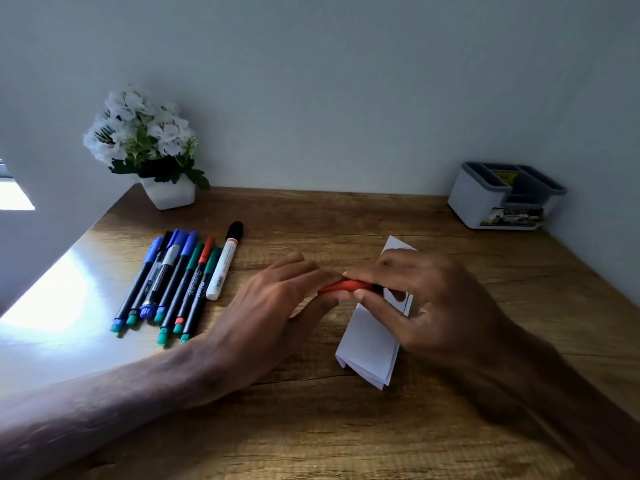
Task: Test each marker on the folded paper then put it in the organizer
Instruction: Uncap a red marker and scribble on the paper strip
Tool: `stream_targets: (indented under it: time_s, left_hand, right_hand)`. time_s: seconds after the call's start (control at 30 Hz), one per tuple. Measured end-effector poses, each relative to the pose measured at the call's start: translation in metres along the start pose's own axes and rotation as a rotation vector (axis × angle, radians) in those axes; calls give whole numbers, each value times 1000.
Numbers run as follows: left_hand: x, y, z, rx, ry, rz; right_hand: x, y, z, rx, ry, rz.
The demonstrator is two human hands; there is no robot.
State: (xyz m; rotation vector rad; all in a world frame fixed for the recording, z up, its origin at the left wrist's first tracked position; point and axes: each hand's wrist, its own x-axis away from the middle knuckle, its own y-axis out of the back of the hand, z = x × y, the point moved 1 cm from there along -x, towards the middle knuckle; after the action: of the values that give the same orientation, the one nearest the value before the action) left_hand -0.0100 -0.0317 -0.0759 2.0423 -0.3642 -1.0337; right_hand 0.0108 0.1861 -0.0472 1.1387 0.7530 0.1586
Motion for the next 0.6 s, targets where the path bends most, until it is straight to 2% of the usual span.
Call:
stream_targets:
  time_s: [0.17, 0.6]
  left_hand:
    - [-2, 1, 3, -11, -68, 24]
    - [-2, -1, 5, -22, -76, 10]
  right_hand:
    - [4, 0, 3, 41, 41, -33]
    - [6, 3, -1, 133, 74, -81]
